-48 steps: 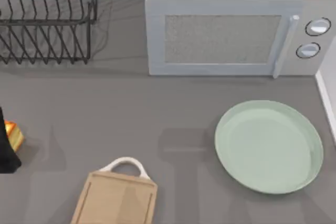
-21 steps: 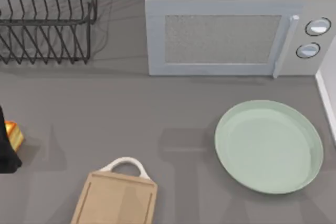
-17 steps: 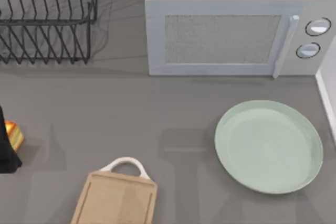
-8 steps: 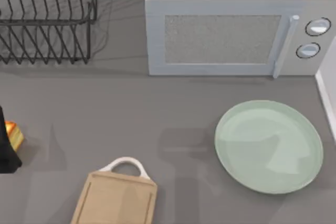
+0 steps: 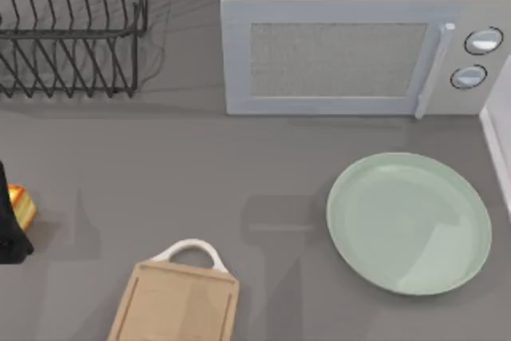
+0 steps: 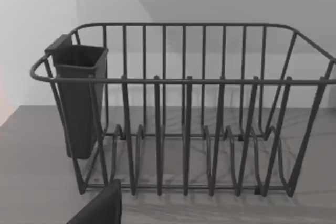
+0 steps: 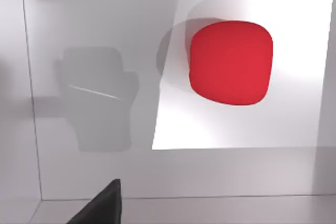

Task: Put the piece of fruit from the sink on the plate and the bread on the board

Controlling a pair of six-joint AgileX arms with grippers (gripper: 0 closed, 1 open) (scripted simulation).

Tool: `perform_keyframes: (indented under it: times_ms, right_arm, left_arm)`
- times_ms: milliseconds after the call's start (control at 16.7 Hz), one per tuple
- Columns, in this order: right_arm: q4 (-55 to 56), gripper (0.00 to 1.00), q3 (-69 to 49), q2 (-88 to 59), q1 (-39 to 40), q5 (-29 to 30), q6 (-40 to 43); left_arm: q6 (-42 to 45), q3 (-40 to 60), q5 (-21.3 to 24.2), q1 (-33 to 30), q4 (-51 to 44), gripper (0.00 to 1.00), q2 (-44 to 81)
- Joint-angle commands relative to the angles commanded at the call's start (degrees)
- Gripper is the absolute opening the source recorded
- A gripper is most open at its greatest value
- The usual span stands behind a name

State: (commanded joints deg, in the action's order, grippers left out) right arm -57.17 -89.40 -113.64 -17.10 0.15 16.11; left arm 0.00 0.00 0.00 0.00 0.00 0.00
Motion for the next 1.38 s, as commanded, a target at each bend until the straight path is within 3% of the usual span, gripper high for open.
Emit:
perform_keyframes:
  times_ms: [300, 720, 1380]
  right_arm:
    - [-5.78, 1.0, -8.88, -11.35, -1.73, 0.02, 1.63]
    - [-5.0, 1.0, -8.62, -12.34, -1.5, 0.03, 1.63]
    - [20.08, 1.0, 1.64, -26.88, -1.72, 0.18, 1.45]
  left_arm:
    - [0.0, 0.0, 0.0, 0.0, 0.0, 1.0, 0.0]
    - [0.0, 0.0, 0.0, 0.0, 0.0, 1.0, 0.0]
    - [0.0, 0.0, 0.0, 0.0, 0.0, 1.0, 0.0]
